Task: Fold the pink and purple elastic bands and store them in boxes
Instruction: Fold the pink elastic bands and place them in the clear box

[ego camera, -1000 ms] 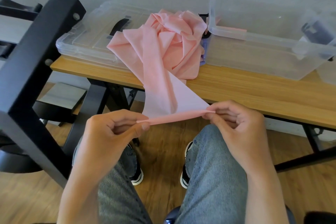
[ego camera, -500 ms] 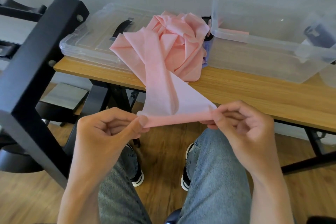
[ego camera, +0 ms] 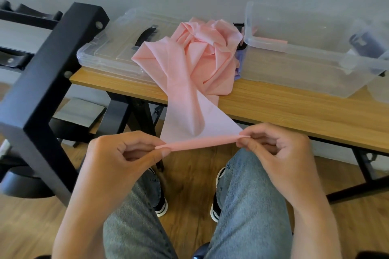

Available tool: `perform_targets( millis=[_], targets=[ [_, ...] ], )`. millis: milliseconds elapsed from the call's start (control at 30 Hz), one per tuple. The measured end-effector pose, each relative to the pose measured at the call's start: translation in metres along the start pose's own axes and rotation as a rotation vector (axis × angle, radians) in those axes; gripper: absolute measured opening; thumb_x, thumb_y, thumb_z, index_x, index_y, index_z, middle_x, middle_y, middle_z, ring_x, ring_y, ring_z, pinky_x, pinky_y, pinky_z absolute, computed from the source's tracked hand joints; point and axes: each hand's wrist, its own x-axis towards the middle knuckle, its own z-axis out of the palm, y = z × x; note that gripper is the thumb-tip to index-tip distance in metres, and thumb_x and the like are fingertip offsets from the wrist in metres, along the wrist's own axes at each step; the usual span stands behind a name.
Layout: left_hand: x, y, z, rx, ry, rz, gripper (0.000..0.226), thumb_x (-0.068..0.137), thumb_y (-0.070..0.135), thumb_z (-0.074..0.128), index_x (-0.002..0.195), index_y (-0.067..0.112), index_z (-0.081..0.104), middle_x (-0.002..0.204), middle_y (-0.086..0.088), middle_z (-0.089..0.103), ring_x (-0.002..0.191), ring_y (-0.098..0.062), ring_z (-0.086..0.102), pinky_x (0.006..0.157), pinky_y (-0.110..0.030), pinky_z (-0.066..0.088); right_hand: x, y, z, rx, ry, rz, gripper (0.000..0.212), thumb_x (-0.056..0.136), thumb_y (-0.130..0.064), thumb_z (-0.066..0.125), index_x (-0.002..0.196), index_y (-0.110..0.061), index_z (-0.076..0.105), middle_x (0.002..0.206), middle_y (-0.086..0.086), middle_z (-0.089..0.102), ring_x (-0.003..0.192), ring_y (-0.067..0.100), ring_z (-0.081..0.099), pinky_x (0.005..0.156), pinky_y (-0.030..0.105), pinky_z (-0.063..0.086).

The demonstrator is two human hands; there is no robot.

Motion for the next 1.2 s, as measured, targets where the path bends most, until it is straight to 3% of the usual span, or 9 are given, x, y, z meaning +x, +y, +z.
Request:
perform_targets(
  millis=[200, 333, 467, 567, 733, 933, 1067, 1200],
  targets=[
    [-0.008, 0.008, -0.005, -0.062, 0.053, 0.081, 0.018, 0.075, 0.023, 0.080, 0.093, 0.020, 0.079, 0.068, 0.009, 0.076, 0.060, -0.013, 0.075, 0.058, -0.029, 0.062, -0.003, -0.006, 0.002, 0.070, 0.024, -0.044, 0.013, 0.092, -0.010, 0.074, 0.096, -0.023, 0.074, 0.071, -0.003, 0.073, 0.065, 0.015, 0.072, 0.063, 0.025, 0.058],
    [-0.010, 0.008, -0.005, -0.172, 0.102, 0.088, 0.019, 0.071, 0.011, 0.084, 0.089, 0.015, 0.079, 0.076, 0.003, 0.079, 0.066, -0.017, 0.077, 0.062, -0.026, 0.063, -0.006, -0.015, 0.005, 0.275, 0.065, -0.018, 0.014, 0.091, 0.000, 0.072, 0.098, -0.012, 0.074, 0.084, 0.001, 0.080, 0.081, 0.019, 0.079, 0.075, 0.036, 0.064],
    [-0.010, 0.008, -0.005, -0.265, 0.131, 0.057, 0.016, 0.070, 0.019, 0.082, 0.085, 0.014, 0.080, 0.078, -0.001, 0.079, 0.071, -0.020, 0.078, 0.064, -0.026, 0.063, -0.006, -0.022, 0.002, 0.420, 0.057, -0.017, 0.009, 0.088, -0.012, 0.072, 0.096, -0.008, 0.075, 0.091, 0.006, 0.080, 0.088, 0.024, 0.079, 0.078, 0.034, 0.064],
    [-0.009, 0.006, -0.005, -0.234, 0.142, 0.086, 0.013, 0.068, 0.013, 0.083, 0.080, 0.014, 0.079, 0.079, 0.003, 0.079, 0.070, -0.017, 0.077, 0.063, -0.022, 0.062, -0.006, -0.022, 0.002, 0.360, 0.089, -0.016, 0.009, 0.086, -0.012, 0.075, 0.095, -0.013, 0.075, 0.089, 0.001, 0.081, 0.084, 0.021, 0.079, 0.077, 0.035, 0.065],
    [-0.011, 0.008, -0.008, -0.186, 0.097, 0.024, 0.040, 0.065, 0.010, 0.082, 0.103, 0.022, 0.076, 0.084, 0.013, 0.079, 0.075, -0.006, 0.077, 0.067, -0.013, 0.059, -0.007, -0.019, -0.002, 0.217, -0.003, 0.040, 0.035, 0.085, -0.021, 0.076, 0.118, -0.033, 0.073, 0.100, -0.020, 0.079, 0.099, 0.002, 0.075, 0.087, 0.019, 0.058],
    [-0.011, 0.002, -0.009, -0.023, 0.047, 0.048, 0.022, 0.073, 0.017, 0.083, 0.093, 0.026, 0.081, 0.079, 0.015, 0.078, 0.071, -0.006, 0.076, 0.065, -0.016, 0.060, -0.006, -0.013, 0.004, 0.002, 0.042, -0.038, 0.023, 0.089, -0.011, 0.078, 0.097, -0.032, 0.078, 0.093, -0.024, 0.077, 0.090, 0.000, 0.075, 0.079, 0.014, 0.056],
    [-0.011, -0.002, -0.006, -0.041, 0.059, 0.035, 0.018, 0.079, 0.022, 0.079, 0.097, 0.024, 0.078, 0.071, 0.006, 0.077, 0.062, -0.013, 0.075, 0.062, -0.034, 0.063, -0.006, -0.010, 0.005, 0.027, 0.006, -0.050, 0.012, 0.091, -0.012, 0.076, 0.096, -0.023, 0.075, 0.074, -0.010, 0.075, 0.070, 0.010, 0.075, 0.065, 0.020, 0.057],
    [-0.008, -0.003, -0.001, -0.152, 0.033, 0.073, 0.021, 0.079, 0.017, 0.077, 0.100, 0.017, 0.077, 0.084, 0.004, 0.080, 0.077, -0.015, 0.078, 0.071, -0.029, 0.064, -0.007, -0.014, 0.007, 0.218, 0.029, -0.012, 0.011, 0.091, -0.007, 0.074, 0.097, -0.017, 0.072, 0.081, -0.002, 0.079, 0.079, 0.017, 0.078, 0.075, 0.036, 0.063]
  ],
)
